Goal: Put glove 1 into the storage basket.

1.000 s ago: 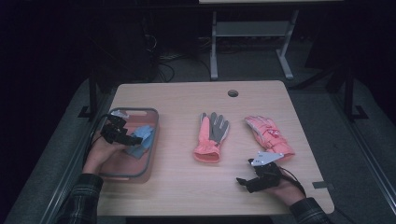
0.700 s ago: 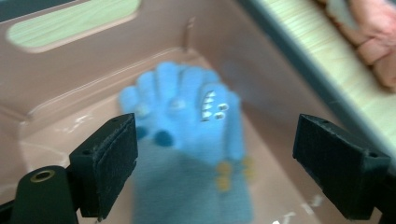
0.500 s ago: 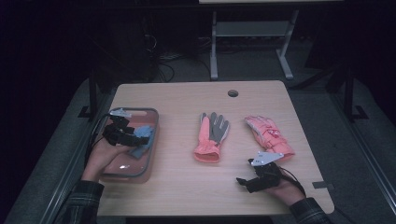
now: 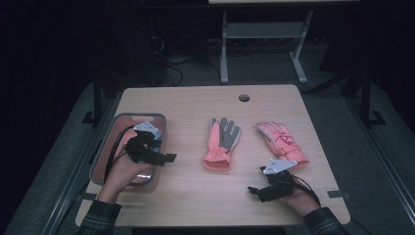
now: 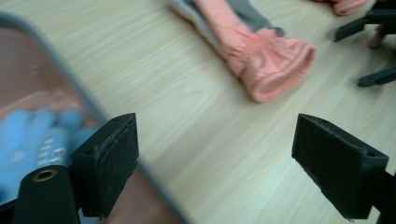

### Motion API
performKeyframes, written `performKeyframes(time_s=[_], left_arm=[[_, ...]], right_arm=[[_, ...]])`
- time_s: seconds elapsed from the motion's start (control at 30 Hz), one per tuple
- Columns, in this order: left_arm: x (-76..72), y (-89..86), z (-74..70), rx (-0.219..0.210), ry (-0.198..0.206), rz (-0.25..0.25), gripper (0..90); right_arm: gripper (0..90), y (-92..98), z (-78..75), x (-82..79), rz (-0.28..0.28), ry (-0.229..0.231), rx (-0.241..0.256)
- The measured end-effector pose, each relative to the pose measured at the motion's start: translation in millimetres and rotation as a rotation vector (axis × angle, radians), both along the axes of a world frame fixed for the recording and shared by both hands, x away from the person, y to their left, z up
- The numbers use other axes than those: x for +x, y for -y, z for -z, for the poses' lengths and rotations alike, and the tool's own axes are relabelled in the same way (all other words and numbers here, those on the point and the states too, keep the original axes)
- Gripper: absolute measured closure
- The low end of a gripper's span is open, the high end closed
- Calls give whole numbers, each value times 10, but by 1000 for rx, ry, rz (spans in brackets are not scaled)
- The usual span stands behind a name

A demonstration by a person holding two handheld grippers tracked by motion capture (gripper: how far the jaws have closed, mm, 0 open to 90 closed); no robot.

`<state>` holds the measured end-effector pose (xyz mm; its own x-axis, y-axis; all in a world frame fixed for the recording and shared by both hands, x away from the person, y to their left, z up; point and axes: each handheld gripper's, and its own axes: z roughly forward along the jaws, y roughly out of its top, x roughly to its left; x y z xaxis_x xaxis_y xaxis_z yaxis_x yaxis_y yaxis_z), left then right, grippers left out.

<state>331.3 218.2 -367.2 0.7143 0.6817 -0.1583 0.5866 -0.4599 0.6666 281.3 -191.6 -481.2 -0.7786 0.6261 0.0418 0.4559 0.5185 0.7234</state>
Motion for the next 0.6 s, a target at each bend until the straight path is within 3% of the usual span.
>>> performKeyframes(time_s=[0.2,0.4,0.6], left_arm=[[-193,263,63,-2,22,28,142],[-315,387,129,6,37,42,143],[-475,567,300,25,30,76,144]], right_arm=[[125,0,0,0,0,-1,0],[125,-1,0,-1,1,-1,1],[125,-2,0,-2,2,-2,2]])
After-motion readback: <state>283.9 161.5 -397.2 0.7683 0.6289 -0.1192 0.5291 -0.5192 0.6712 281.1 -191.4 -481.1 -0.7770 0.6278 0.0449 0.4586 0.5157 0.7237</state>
